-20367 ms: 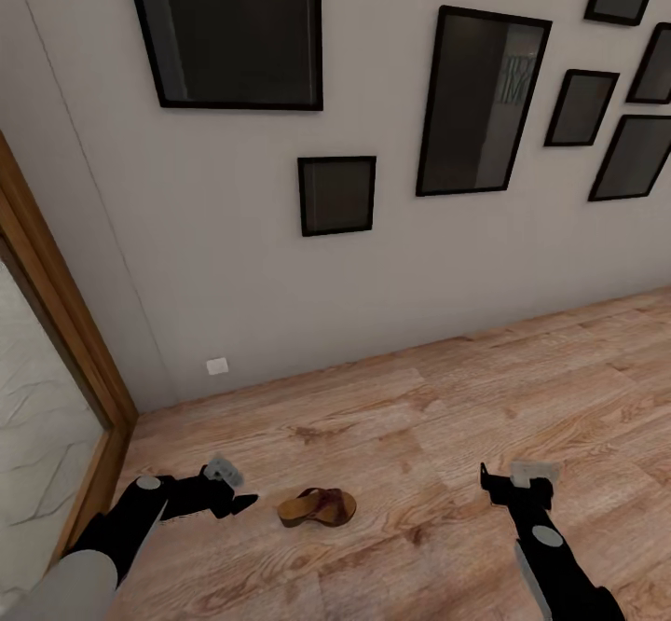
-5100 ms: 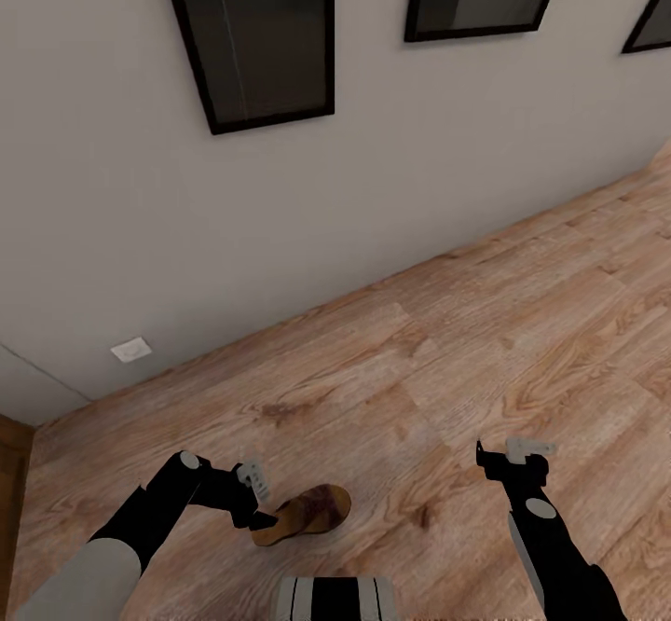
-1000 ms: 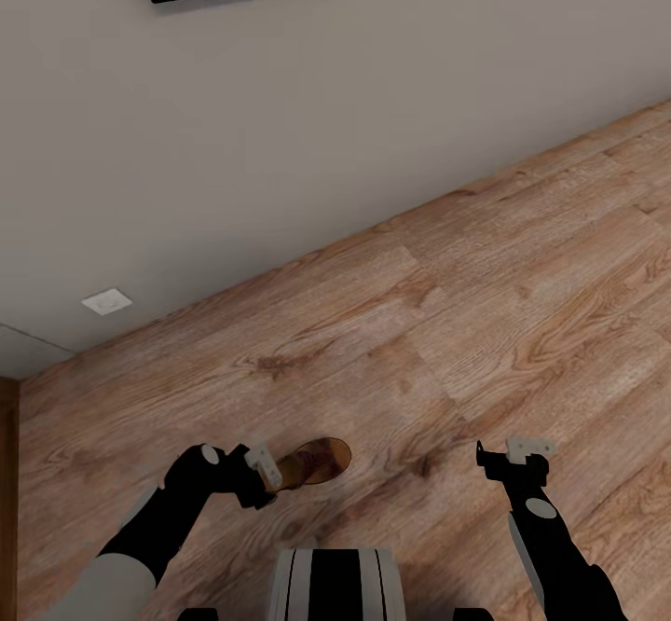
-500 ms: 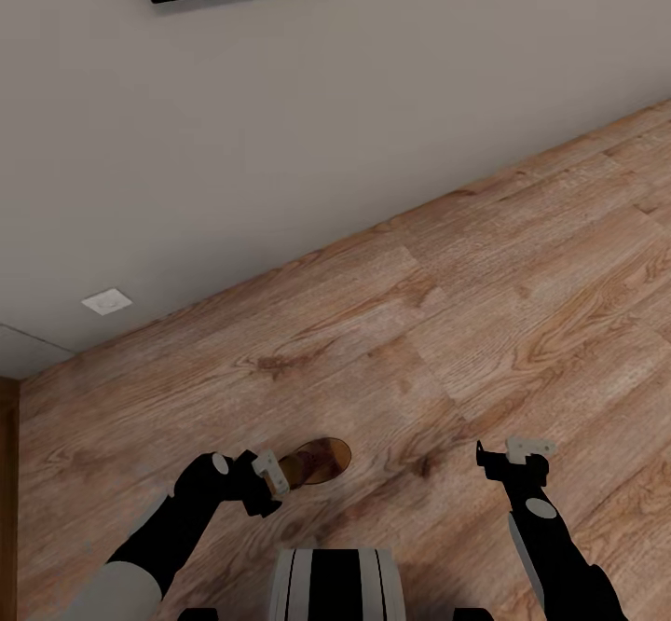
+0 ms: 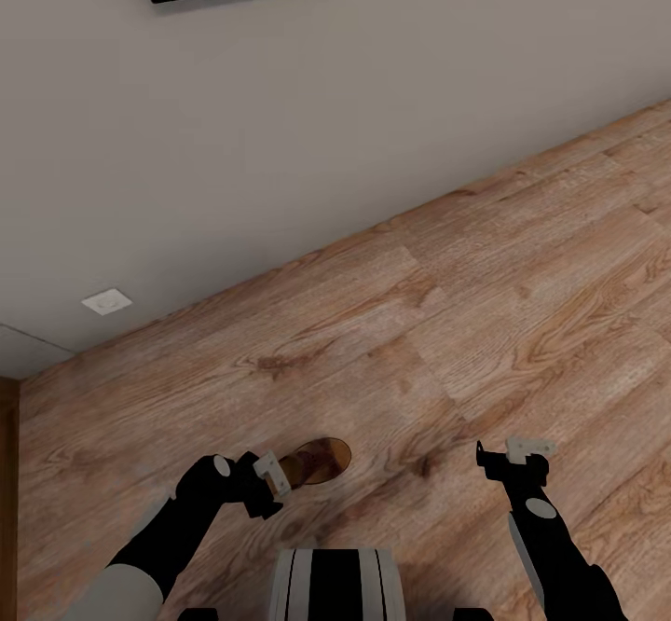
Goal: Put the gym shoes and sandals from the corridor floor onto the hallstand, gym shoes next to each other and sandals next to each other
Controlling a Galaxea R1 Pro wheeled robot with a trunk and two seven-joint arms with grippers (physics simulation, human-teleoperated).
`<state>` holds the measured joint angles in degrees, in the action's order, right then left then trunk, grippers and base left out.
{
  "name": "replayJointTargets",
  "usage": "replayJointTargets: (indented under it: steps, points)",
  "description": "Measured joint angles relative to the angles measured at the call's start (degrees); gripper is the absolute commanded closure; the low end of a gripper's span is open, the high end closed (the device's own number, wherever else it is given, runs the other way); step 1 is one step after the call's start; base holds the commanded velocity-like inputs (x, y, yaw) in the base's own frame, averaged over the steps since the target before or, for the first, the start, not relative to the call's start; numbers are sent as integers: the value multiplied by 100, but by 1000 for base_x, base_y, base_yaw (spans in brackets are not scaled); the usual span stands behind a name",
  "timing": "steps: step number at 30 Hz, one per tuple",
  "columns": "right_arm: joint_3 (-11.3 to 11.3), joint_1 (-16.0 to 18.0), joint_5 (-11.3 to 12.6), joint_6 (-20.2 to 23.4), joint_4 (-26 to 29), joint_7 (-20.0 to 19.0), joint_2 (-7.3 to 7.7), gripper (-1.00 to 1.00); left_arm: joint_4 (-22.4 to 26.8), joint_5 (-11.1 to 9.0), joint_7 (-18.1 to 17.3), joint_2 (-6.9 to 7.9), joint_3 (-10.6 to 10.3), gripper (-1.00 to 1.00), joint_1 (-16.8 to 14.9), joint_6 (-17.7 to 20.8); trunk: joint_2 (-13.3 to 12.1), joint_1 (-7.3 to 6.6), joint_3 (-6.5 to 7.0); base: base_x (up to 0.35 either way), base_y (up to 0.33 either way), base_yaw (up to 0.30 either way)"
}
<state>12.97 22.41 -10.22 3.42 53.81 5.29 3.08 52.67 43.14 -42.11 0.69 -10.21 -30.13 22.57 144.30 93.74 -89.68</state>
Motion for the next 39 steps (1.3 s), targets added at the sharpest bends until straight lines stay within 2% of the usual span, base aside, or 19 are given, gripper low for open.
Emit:
replayJointTargets:
  steps: [5, 9, 11, 28, 35, 39]
  points:
    - [-3, 0, 2, 0, 0, 0, 0, -100, 33, -1, 56, 34, -2, -100, 7, 1, 0, 0, -16, 0, 0, 0]
    - [-3, 0, 1, 0, -1, 0, 0, -100, 37, -1, 70, 48, -2, -100, 8, 2, 5, 11, -132, 0, 0, 0]
    - [-3, 0, 3, 0, -1, 0, 0, -100, 40, -1, 76, 54, -2, -100, 9, 2, 5, 10, -148, 0, 0, 0]
    - [3, 0, 3, 0, 6, -2, 0, -100, 81, -2, 88, 50, -14, -100, 9, 7, 5, 10, -169, 0, 0, 0]
    - [-5, 0, 14, 14, 410, -9, 10, -100, 83, 33, 89, 20, -2, -100, 2, 15, 5, 10, -169, 0, 0, 0]
    - [-13, 5, 21, 195, 806, -10, 12, -100, 88, 203, 90, 2, 5, -100, 1, 83, 5, 10, -169, 0, 0, 0]
